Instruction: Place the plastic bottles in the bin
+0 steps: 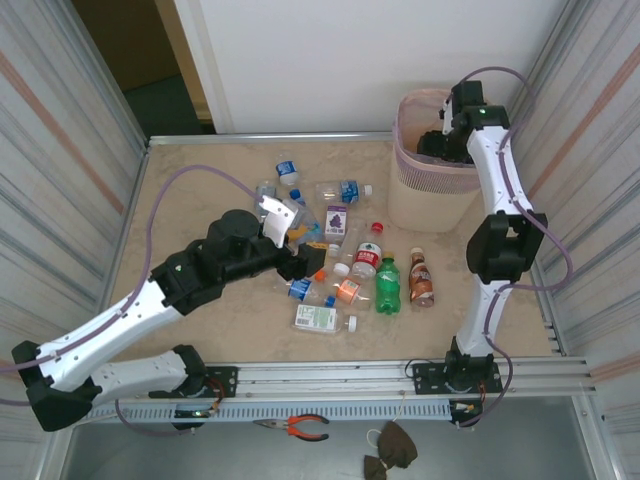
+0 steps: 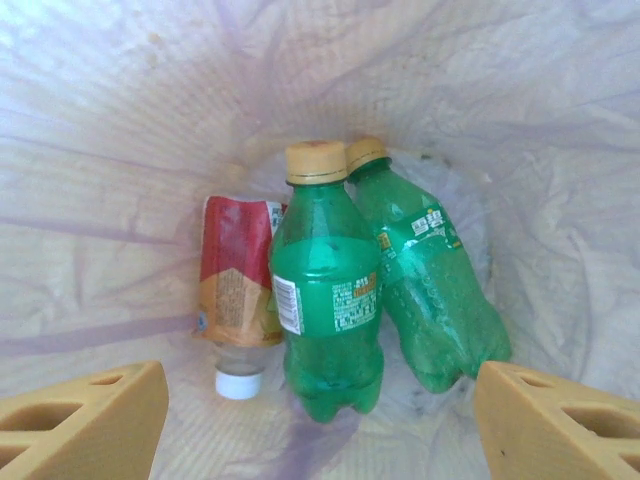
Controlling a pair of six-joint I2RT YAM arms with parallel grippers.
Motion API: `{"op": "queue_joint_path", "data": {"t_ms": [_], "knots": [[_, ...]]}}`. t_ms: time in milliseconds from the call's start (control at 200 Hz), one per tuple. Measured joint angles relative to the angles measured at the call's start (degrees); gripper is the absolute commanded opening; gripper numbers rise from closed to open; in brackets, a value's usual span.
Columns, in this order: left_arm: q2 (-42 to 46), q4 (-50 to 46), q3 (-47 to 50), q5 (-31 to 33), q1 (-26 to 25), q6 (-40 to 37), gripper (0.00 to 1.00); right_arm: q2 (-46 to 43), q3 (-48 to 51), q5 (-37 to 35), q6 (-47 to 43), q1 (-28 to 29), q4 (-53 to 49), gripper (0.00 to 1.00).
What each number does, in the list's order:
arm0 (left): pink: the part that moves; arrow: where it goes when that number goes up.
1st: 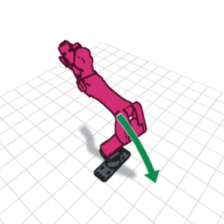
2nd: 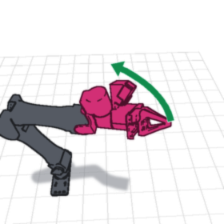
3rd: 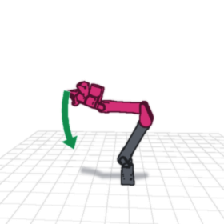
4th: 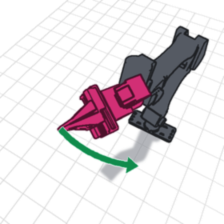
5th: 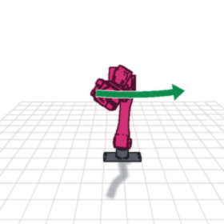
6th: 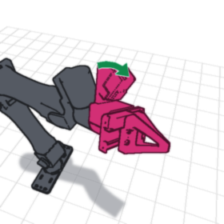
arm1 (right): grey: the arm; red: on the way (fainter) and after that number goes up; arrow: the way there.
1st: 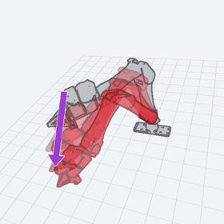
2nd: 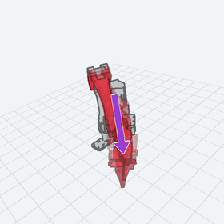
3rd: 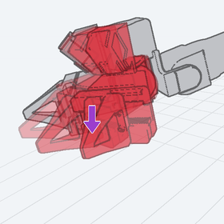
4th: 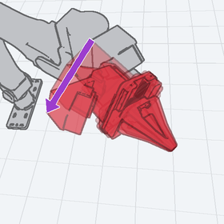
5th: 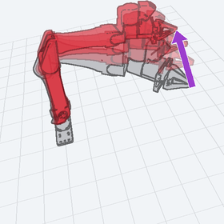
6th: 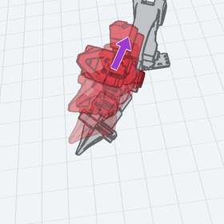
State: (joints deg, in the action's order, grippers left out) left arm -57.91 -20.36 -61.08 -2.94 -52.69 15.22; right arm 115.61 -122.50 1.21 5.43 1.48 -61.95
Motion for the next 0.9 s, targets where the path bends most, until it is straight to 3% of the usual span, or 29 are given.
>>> {"op": "queue_joint_path", "data": {"t_ms": [351, 681, 902], "knots": [[-3.93, -8.72, -1.7, -5.46, 7.06, -6.93, 0.72, -8.11, -2.58, -1.42, -0.13, 0.11, -1.55, 0.8], [-12.83, -20.11, -7.37, -15.17, 7.48, -28.68, 0.67, -17.29, -2.64, -1.53, -0.11, 0.9, -1.66, 0.81], [-17.29, -25.55, -8.92, -16.96, 6.38, -44.24, 0.74, -26.21, 2.8, -0.92, -0.07, 1.57, -0.79, 0.82]]}}
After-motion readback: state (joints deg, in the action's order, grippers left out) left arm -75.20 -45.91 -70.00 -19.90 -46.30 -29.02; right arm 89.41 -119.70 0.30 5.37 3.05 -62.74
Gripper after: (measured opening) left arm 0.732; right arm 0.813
